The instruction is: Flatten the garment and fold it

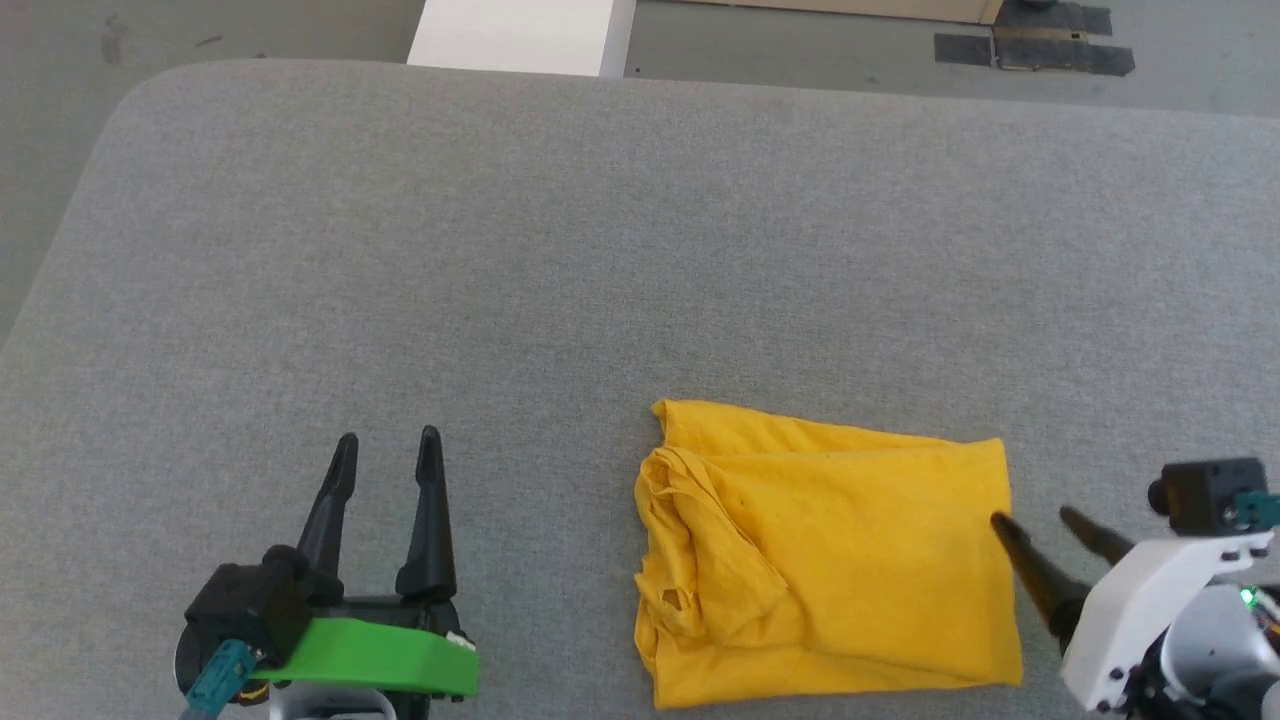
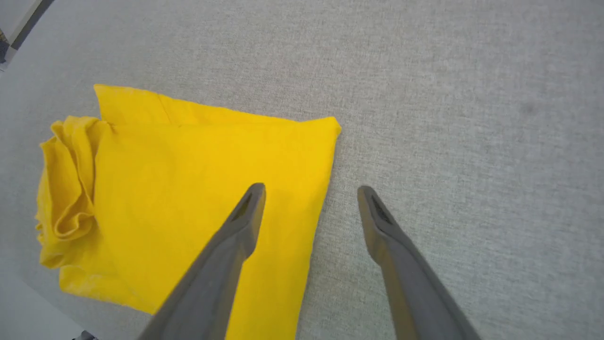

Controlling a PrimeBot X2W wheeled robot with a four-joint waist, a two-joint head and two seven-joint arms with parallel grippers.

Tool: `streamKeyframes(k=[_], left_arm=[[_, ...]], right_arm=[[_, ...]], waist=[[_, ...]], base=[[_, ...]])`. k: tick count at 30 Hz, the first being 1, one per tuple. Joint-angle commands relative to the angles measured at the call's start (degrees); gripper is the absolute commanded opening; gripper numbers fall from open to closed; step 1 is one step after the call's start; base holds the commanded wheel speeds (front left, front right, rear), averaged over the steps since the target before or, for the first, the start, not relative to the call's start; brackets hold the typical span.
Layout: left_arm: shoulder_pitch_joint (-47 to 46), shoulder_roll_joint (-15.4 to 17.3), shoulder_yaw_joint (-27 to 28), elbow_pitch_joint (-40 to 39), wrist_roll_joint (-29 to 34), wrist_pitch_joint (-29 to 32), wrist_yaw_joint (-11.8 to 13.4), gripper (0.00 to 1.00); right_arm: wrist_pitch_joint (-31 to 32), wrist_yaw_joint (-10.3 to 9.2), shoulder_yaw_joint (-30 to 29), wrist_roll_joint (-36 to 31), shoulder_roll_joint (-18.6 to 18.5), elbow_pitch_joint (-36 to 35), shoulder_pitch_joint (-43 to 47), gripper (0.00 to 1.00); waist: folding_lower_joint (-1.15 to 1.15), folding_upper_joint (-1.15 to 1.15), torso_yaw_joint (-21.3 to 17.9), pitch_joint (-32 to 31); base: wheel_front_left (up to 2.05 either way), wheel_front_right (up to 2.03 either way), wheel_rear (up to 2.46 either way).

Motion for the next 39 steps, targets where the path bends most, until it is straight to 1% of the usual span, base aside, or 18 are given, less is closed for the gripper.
streamKeyframes(k=[1,7,9,10,11,12,13,14,15,19,22,26,28,29,32,35,39], left_arm=[[0.3,0.4,0.0,-0.1,0.2,0.0,0.2,1.0],[-0.7,0.9,0.0,-0.1,0.4,0.4,0.1,1.0],[-1.0,1.1,0.0,-0.1,0.5,0.5,0.1,1.0],[-1.2,1.2,-0.1,-0.2,0.5,0.6,0.1,1.0],[-1.5,1.3,-0.2,-0.2,0.7,0.7,0.0,1.0],[-1.7,1.4,-0.3,-0.2,0.8,0.8,0.0,1.0],[-2.1,1.5,-0.4,-0.3,1.0,1.0,0.0,1.0],[-2.5,1.5,-0.5,-0.3,1.1,1.0,-0.1,1.0],[-3.3,1.6,-0.7,-0.4,1.5,1.1,0.0,1.0],[-3.8,1.6,-1.0,-0.5,1.7,1.2,0.1,1.0],[-3.8,1.8,-1.2,-0.5,1.9,1.4,0.2,1.0],[-3.9,2.1,-1.1,-0.7,2.2,1.6,0.6,1.0],[-4.1,2.3,-1.1,-0.9,2.3,1.8,0.6,1.0],[-4.3,2.6,-1.0,-1.1,2.4,2.2,0.7,1.0],[-4.8,3.2,-0.8,-1.6,2.7,2.7,0.9,1.0],[-5.2,3.7,-0.7,-2.3,3.0,3.2,1.2,1.0],[-6.1,4.6,-0.5,-3.4,3.6,4.1,1.4,1.0]], right_arm=[[0.3,-0.08,-0.3,-0.8,0.8,0.4,0.7,1.0],[1.8,-0.08,-1.2,-1.4,4.9,6.4,0.0,1.0],[2.0,-0.08,-0.8,-2.0,5.5,8.5,-1.0,1.0],[2.3,-0.08,-0.4,-1.6,6.0,9.8,-1.5,0.92],[2.3,-0.08,0.0,-1.5,6.2,10.8,-2.1,0.37],[2.1,-0.08,0.2,-1.6,6.3,11.3,-2.5,0.24],[1.6,-0.08,0.5,-1.7,6.4,12.1,-3.1,0.0],[1.4,-0.08,1.0,-1.8,6.2,12.5,-3.4,0.0],[-0.3,-0.08,1.8,-1.3,6.1,12.8,-4.4,0.0],[-2.1,-0.08,2.4,-1.1,5.1,12.2,-5.3,0.0],[-2.9,-0.08,2.7,-1.2,3.7,11.4,-6.6,0.0],[-3.2,-0.08,3.2,-1.4,0.7,10.9,-9.2,0.0],[-2.9,-0.08,4.0,-1.6,-1.3,11.0,-10.8,0.0],[-2.4,-0.08,4.9,-1.8,-3.7,11.4,-12.7,0.0],[-1.5,-0.08,6.4,-2.0,-7.8,12.1,-16.0,0.0],[-0.8,-0.08,7.4,-2.3,-11.4,12.8,-19.1,0.0],[-0.3,-0.08,9.0,-2.7,-17.2,14.0,-23.4,0.0]], waist=[[0.0,0.0,0.1,0.4],[0.0,0.0,0.9,1.0],[0.0,0.0,1.2,1.2],[0.0,0.0,1.4,1.4],[0.0,0.0,1.5,1.5],[0.0,0.0,1.6,1.6],[0.0,0.0,1.7,1.7],[0.0,0.0,1.7,1.7],[0.0,0.0,1.3,1.4],[0.0,0.0,-0.1,0.9],[0.0,0.0,-1.8,0.6],[0.0,0.0,-4.7,0.3],[0.0,0.0,-6.2,0.3],[0.0,0.0,-7.8,0.5],[0.0,0.0,-10.2,1.0],[0.0,0.0,-12.2,1.7],[0.0,0.0,-14.8,3.6]], base=[[0.0,0.0,0.0],[0.0,0.0,0.0],[0.0,0.0,0.0],[0.0,0.0,0.0],[0.0,0.0,0.0],[0.0,0.0,0.0],[0.0,0.0,0.0],[0.0,0.0,0.0],[0.0,0.0,0.0],[0.0,0.0,0.0],[0.0,0.0,0.0],[0.0,0.0,0.0],[0.0,0.0,0.0],[0.0,0.0,0.0],[0.0,0.0,0.0],[0.0,0.0,0.0],[0.0,0.0,0.0]])
